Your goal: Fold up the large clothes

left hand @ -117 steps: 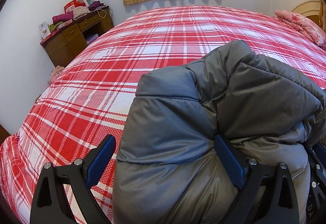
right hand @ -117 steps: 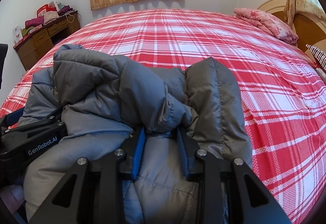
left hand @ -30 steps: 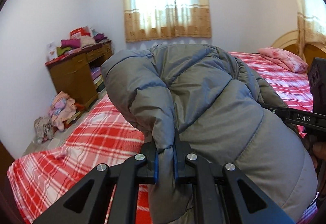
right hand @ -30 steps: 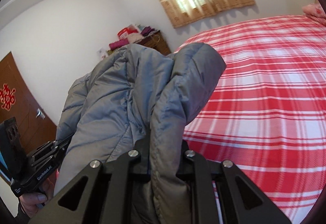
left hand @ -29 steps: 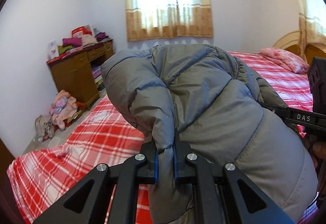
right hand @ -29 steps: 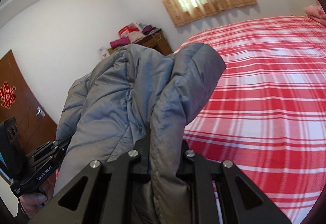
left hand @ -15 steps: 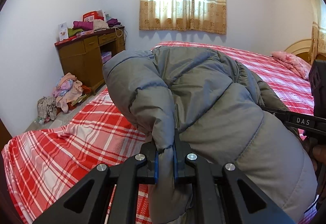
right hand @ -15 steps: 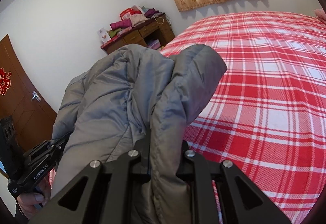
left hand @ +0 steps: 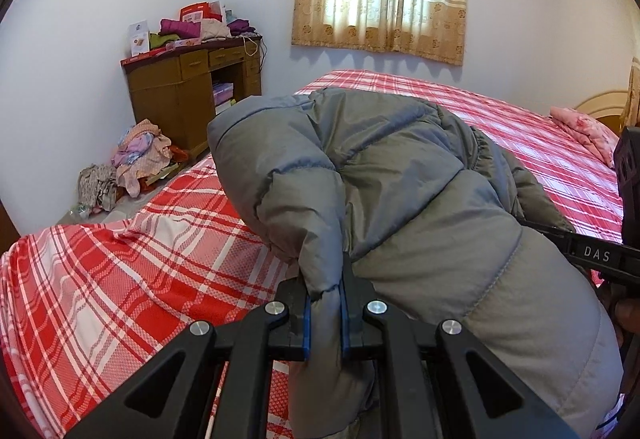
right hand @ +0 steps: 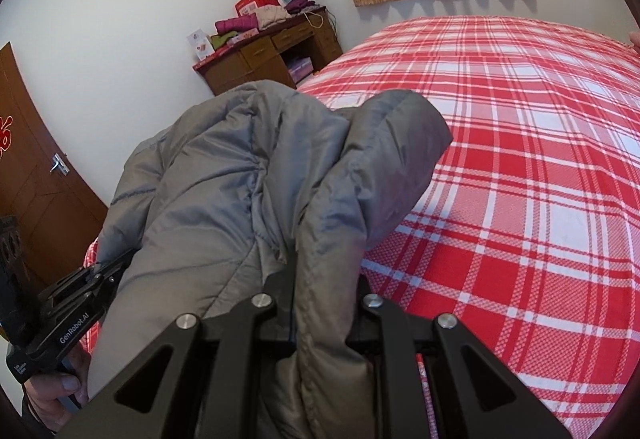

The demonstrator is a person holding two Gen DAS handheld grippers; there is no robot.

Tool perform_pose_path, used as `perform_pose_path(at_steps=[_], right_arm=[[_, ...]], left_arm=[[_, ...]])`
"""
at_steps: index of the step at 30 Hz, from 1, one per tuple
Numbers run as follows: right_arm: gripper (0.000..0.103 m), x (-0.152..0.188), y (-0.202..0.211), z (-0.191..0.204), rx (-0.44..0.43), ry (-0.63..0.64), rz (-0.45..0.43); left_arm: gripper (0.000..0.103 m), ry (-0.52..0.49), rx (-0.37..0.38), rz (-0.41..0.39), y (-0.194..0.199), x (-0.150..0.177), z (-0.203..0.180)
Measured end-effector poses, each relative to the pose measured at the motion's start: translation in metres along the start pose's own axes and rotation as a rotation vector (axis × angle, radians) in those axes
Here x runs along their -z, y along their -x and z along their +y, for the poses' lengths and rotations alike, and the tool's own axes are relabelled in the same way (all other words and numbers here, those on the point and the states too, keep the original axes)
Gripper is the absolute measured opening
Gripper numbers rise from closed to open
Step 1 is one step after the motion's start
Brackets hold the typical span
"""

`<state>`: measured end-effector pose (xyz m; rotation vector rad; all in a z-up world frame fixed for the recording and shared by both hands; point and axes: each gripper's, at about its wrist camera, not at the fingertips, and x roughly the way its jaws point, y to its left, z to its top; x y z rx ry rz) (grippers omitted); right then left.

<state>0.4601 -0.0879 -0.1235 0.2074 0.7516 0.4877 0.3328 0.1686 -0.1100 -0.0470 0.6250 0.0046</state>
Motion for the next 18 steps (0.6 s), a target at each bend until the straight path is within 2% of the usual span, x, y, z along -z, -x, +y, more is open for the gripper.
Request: perform_pose_path(at_steps=[7, 9, 15, 17, 18], right_arm=[[0.016, 0.001, -0.004, 0.002, 0.013, 0.007, 0.011], [0.016, 0.003, -0.005, 0.003, 0.019, 0.009, 0.015], [0.018, 0.009, -0.01, 0.004, 0.055, 0.025, 0.027], [0.019, 0.011, -0.011, 0.003, 0.06, 0.025, 0.027], [0.019, 0.013, -0.012, 0.003, 0.063, 0.025, 0.027]], left_arm=[[0.011, 0.021, -0.008, 0.01, -0.006, 0.005, 0.003], [0.014, 0.017, -0.018, 0.016, -0.008, 0.007, 0.002], [0.03, 0.021, -0.033, 0.029, -0.016, 0.013, 0.005], [0.042, 0.03, -0.044, 0.034, -0.018, 0.016, 0.007], [0.044, 0.038, -0.044, 0.033, -0.019, 0.017, 0.008]])
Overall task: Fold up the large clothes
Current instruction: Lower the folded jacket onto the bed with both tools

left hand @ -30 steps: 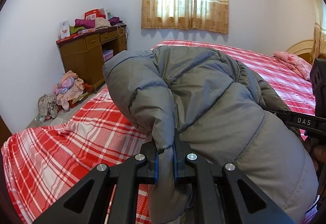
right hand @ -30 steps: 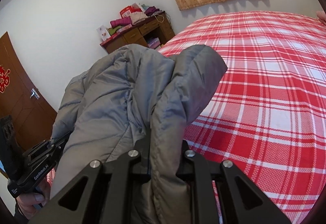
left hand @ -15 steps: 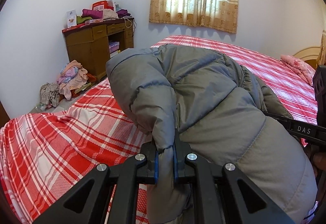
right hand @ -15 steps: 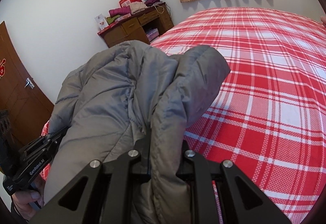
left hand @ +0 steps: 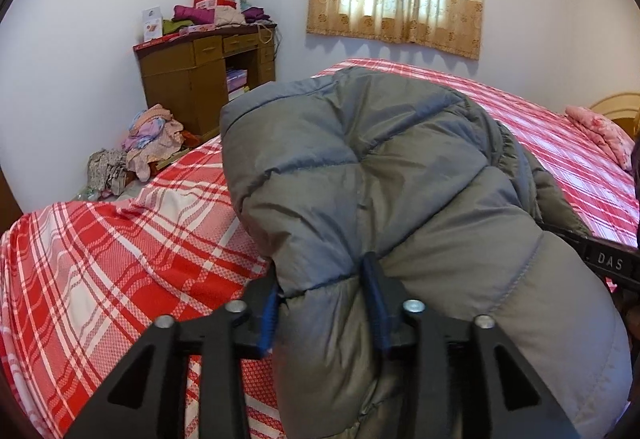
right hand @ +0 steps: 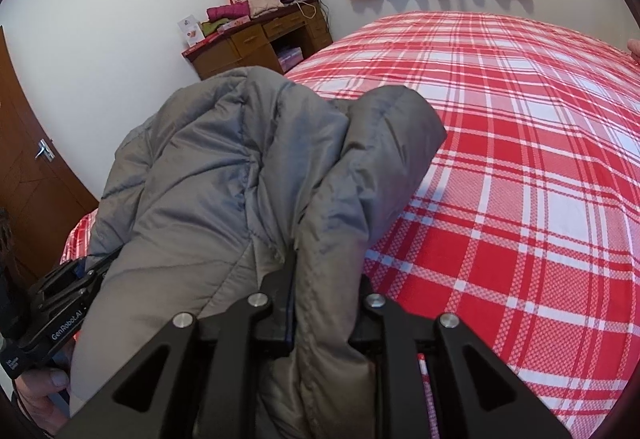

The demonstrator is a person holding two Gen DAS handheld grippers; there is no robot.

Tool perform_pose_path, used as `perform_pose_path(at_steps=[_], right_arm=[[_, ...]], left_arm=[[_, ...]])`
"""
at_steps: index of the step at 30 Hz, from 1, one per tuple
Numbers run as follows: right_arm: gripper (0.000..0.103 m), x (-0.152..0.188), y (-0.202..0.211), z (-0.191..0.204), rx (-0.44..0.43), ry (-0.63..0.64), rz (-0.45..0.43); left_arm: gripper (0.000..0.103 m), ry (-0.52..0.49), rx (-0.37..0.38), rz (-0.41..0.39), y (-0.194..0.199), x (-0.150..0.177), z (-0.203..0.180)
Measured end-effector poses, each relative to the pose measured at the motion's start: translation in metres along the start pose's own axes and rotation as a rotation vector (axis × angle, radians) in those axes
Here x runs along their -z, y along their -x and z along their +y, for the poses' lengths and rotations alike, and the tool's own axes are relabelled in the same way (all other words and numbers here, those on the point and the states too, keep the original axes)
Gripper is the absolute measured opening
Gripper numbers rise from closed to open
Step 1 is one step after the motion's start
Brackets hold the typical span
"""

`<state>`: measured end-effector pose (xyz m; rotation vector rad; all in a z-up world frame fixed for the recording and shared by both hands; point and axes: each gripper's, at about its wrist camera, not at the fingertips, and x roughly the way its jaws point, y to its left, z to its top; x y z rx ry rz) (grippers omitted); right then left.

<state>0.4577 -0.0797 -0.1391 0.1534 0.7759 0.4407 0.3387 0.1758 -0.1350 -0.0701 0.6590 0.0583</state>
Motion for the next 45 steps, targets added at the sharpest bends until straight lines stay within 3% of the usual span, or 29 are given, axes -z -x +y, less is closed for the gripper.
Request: perform_pose_path(at_steps=[2, 14, 18, 34, 41, 43, 45], right_arm=[[0.02, 0.003, -0.001, -0.001, 0.006, 0.0, -0.001], [0.03, 0.013, -0.005, -0.001, 0.046, -0.003, -0.009], [0.039, 0.015, -0.005, 0.002, 0.079, 0.006, -0.018], [0.041, 0.015, -0.011, 0.006, 0.1, 0.012, 0.002], [0.044, 0.009, -0.013, 0.014, 0.162, 0.06, 0.033], [0.053, 0.008, -0.008, 0.015, 0.196, 0.06, 0.033], [0.056, 0.006, 0.003, 0.015, 0.204, 0.05, 0.025]], left_arm=[[0.056, 0.012, -0.011, 0.002, -0.003, 0.002, 0.003], [0.079, 0.072, -0.042, -0.009, -0.014, 0.014, 0.014], [0.081, 0.084, -0.05, -0.02, -0.015, 0.016, 0.014], [0.089, 0.107, -0.06, -0.027, -0.021, 0.022, 0.015], [0.089, 0.08, -0.082, -0.002, -0.021, 0.015, 0.012], [0.089, 0.061, -0.101, 0.013, -0.018, 0.011, 0.01], [0.089, 0.03, -0.14, 0.018, -0.006, 0.005, 0.007]])
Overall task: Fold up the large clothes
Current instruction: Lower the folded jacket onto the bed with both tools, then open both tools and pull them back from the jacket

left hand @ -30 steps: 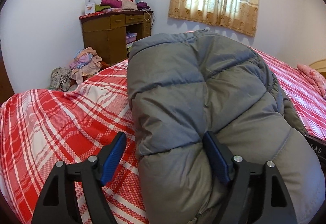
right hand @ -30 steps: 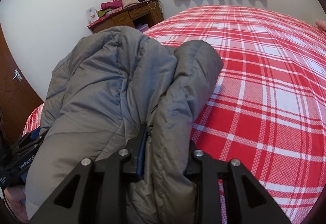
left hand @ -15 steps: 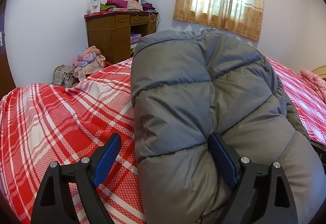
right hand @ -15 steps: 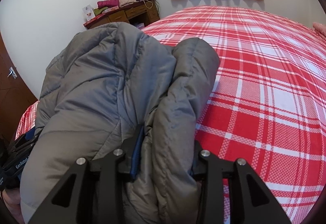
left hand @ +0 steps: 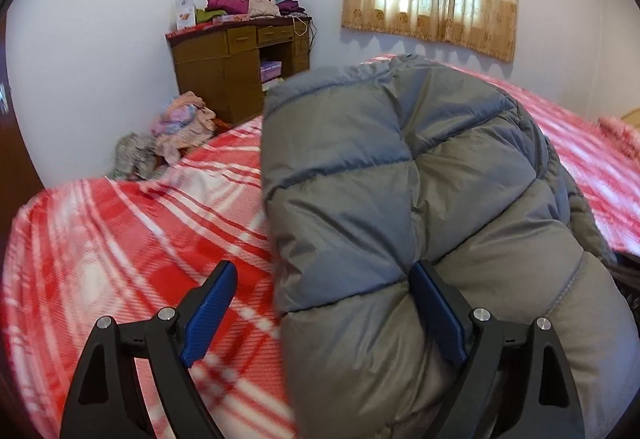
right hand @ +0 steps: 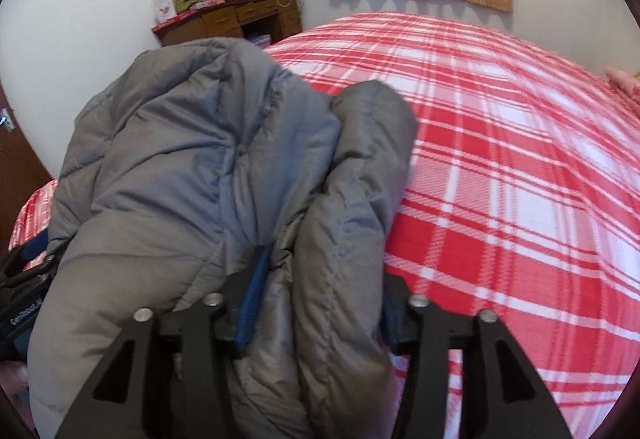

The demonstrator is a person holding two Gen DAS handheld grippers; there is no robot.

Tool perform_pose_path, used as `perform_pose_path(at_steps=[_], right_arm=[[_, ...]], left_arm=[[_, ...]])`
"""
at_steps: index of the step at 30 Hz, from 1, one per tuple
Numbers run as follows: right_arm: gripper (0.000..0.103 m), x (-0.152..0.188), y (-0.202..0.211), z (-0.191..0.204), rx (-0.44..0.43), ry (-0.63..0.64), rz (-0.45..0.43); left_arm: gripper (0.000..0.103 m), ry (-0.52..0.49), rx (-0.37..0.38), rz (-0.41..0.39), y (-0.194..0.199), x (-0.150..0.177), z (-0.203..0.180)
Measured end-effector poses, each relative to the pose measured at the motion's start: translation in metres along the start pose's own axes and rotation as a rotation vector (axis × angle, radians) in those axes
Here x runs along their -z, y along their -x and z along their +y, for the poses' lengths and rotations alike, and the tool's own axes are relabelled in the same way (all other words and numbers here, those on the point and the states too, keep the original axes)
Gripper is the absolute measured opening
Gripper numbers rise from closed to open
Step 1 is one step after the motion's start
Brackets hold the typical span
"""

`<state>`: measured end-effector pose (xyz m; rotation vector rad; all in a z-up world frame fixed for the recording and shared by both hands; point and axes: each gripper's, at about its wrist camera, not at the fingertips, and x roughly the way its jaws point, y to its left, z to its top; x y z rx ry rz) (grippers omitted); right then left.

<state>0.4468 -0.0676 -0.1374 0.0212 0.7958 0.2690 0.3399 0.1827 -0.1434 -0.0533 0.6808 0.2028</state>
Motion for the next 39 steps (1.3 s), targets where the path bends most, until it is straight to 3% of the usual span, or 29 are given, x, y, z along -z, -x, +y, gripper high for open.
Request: perform_pose_path(at_steps=[2, 6, 11, 16, 22, 39], right_arm=[[0.056, -0.001, 0.023, -0.002, -0.011, -0.01, -0.048], [0.077, 0.002, 0.092, 0.002, 0.03, -0.004, -0.194], [0.079, 0.019, 0.161, 0.027, 0.072, 0.054, -0.283], [0.083, 0.028, 0.187, 0.046, 0.056, 0.1, -0.334], [0.083, 0.027, 0.206, 0.05, 0.044, 0.1, -0.377], [0.088, 0.034, 0.207, 0.047, 0.043, 0.097, -0.376]], left_arm=[[0.089, -0.007, -0.024, -0.046, 0.027, -0.003, 0.001], [0.089, 0.024, 0.027, -0.16, 0.094, -0.004, 0.012], [0.089, 0.072, 0.056, -0.274, 0.165, -0.004, 0.026], [0.089, 0.105, 0.055, -0.368, 0.207, -0.018, 0.034], [0.089, 0.095, 0.08, -0.403, 0.23, -0.018, 0.031], [0.089, 0.07, 0.069, -0.392, 0.22, -0.012, 0.024]])
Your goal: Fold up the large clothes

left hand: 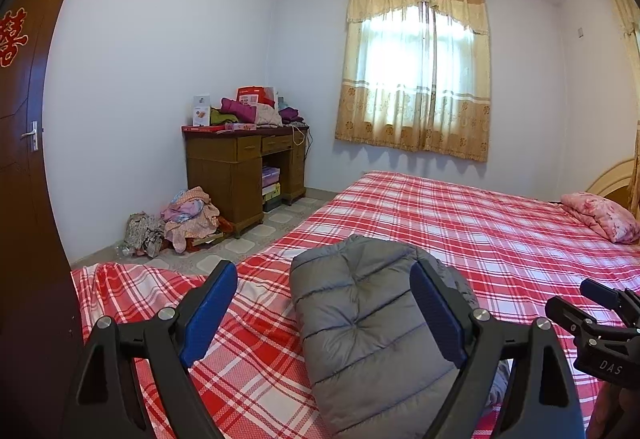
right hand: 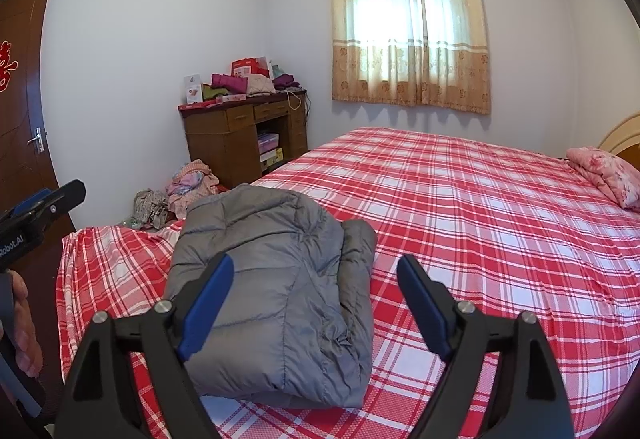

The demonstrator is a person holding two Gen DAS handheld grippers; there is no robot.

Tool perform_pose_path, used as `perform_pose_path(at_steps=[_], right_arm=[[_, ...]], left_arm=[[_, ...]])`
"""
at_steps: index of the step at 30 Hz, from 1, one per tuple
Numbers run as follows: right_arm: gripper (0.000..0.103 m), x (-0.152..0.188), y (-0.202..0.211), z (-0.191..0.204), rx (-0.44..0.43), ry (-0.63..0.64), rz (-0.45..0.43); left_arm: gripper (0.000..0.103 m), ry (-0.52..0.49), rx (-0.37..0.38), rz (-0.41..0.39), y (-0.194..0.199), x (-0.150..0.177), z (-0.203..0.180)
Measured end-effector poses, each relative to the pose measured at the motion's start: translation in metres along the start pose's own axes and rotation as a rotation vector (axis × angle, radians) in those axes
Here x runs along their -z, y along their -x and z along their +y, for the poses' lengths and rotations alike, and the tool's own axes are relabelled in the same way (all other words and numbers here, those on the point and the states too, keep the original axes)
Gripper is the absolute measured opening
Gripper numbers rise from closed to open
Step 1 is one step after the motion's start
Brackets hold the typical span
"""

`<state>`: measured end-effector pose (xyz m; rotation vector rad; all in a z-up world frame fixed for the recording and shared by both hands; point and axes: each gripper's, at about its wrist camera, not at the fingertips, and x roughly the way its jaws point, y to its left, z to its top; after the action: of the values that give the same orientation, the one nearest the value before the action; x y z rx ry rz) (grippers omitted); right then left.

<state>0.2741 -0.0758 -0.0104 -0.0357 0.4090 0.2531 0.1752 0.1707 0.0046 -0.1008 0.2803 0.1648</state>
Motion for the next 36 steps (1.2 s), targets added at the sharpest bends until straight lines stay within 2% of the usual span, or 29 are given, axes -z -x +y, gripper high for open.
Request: perform_pose_path(at_steps=[36], right_arm=[[0.09, 0.006, -0.002, -0.005, -0.001, -0.015, 0.015]], left_arm=[[0.089, -0.021, 0.004, 0.024, -0.0067, 0.0068, -0.0042]])
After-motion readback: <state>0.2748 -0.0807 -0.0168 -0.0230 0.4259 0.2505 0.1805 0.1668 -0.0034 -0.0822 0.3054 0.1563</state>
